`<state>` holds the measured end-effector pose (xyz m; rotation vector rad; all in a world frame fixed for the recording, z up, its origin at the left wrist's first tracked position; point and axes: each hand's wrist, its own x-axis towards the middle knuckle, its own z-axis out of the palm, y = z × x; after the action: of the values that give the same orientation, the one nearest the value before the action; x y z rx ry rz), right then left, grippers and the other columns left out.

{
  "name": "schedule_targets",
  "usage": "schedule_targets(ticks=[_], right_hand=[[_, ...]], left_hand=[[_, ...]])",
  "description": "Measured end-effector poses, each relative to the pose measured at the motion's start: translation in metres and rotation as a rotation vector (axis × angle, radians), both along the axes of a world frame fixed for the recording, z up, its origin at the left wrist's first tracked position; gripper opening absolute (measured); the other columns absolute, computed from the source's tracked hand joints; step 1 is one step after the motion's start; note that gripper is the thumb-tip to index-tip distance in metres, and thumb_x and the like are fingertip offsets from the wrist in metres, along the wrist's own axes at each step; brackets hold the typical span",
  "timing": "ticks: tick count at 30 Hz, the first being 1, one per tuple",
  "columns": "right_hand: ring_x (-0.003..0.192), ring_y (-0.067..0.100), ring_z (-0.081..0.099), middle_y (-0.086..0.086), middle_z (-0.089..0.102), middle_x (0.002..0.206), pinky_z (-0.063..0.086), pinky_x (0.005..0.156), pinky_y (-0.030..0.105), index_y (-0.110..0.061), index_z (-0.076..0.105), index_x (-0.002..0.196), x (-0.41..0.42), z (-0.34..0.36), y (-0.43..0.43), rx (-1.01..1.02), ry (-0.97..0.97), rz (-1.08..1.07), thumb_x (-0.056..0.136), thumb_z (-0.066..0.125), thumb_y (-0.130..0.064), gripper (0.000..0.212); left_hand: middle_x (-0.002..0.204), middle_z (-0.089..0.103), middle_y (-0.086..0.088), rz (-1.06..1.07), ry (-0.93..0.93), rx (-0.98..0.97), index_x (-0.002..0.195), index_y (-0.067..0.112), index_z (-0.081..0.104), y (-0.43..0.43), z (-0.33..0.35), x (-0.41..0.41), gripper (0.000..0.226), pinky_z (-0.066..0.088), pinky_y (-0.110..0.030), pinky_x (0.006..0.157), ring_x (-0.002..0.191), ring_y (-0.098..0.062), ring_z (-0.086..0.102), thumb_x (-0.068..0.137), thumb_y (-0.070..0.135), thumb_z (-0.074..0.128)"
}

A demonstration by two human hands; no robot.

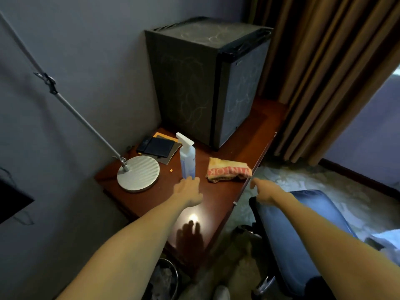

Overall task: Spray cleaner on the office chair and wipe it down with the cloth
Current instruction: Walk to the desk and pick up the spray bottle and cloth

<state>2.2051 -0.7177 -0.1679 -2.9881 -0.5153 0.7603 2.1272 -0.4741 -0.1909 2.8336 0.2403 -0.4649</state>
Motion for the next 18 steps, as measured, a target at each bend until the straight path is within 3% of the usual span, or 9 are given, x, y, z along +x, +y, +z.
schedule_targets(ticks=[4, 9, 15, 18], right_hand=[[0.114, 0.030, 0.051, 0.016, 0.050, 0.129, 0.043, 0.084, 0.031, -0.014, 0.036, 0.136, 0.043, -0.007, 0.000, 0.021, 0.002, 0.060, 0.084, 0.051, -0.003, 0.055], [0.120, 0.031, 0.046, 0.014, 0.046, 0.134, 0.042, 0.099, 0.036, -0.018, 0.041, 0.135, 0.078, -0.030, 0.022, 0.067, 0.021, 0.193, 0.083, 0.056, -0.012, 0.055], [0.116, 0.033, 0.044, 0.012, 0.044, 0.131, 0.038, 0.100, 0.051, -0.022, 0.036, 0.136, 0.097, -0.053, 0.051, 0.011, 0.006, 0.289, 0.083, 0.054, -0.018, 0.056], [0.122, 0.032, 0.037, 0.010, 0.039, 0.135, 0.037, 0.101, 0.051, -0.026, 0.034, 0.138, 0.108, -0.061, 0.057, -0.017, -0.003, 0.315, 0.083, 0.055, -0.020, 0.059]], left_hand=[[0.126, 0.046, -0.011, 0.140, -0.042, 0.033, 0.122, 0.014, 0.046, -0.004, -0.006, 0.023, 0.041, 0.042, -0.042, 0.087, 0.115, -0.031, 0.046, 0.090, 0.038, 0.051], [0.127, 0.045, -0.010, 0.316, -0.079, 0.060, 0.121, 0.015, 0.046, 0.011, -0.016, 0.033, 0.047, 0.044, -0.043, 0.090, 0.117, -0.030, 0.046, 0.087, 0.045, 0.055], [0.126, 0.046, -0.009, 0.500, -0.184, 0.026, 0.120, 0.015, 0.044, 0.031, -0.025, 0.047, 0.055, 0.046, -0.042, 0.088, 0.117, -0.030, 0.046, 0.082, 0.051, 0.060], [0.128, 0.045, -0.009, 0.579, -0.248, -0.006, 0.126, 0.013, 0.042, 0.038, -0.026, 0.061, 0.064, 0.046, -0.042, 0.089, 0.119, -0.030, 0.047, 0.081, 0.053, 0.062]])
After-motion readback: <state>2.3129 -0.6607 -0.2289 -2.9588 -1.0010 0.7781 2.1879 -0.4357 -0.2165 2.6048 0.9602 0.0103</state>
